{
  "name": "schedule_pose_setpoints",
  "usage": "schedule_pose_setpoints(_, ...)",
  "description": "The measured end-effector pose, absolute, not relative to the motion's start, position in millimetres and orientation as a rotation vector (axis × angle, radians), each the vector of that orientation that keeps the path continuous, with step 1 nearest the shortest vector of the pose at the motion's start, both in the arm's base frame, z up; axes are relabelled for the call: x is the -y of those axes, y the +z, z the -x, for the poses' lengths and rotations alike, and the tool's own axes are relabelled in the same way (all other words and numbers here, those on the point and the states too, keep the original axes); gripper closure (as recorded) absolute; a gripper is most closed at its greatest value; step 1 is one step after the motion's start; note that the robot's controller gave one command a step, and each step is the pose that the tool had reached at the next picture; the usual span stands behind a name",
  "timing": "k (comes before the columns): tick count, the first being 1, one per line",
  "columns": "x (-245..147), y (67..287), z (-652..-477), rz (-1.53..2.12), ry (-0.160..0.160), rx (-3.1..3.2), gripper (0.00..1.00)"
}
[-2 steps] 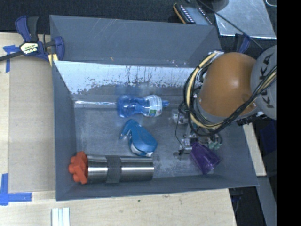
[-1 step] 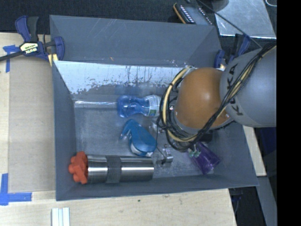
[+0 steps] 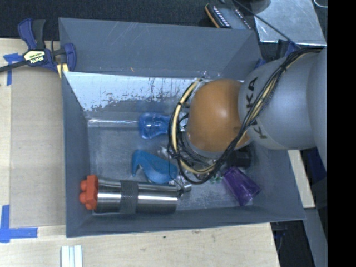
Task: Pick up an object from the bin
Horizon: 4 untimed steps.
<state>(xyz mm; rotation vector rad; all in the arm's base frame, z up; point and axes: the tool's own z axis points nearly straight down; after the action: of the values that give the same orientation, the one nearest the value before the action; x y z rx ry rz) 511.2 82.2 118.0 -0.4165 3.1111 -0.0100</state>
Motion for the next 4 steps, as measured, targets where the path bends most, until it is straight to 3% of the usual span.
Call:
schedule_pose_setpoints(1, -94, 77, -529.2, 0.669, -0.023, -3.058, 1.00)
schedule_pose_setpoints(3, -93, 79, -527.7, 0.669, -0.022, -3.059, 1.00)
schedule_pose_setpoints(4, -94, 90, -532.2, 1.175, -0.034, -2.838, 1.00)
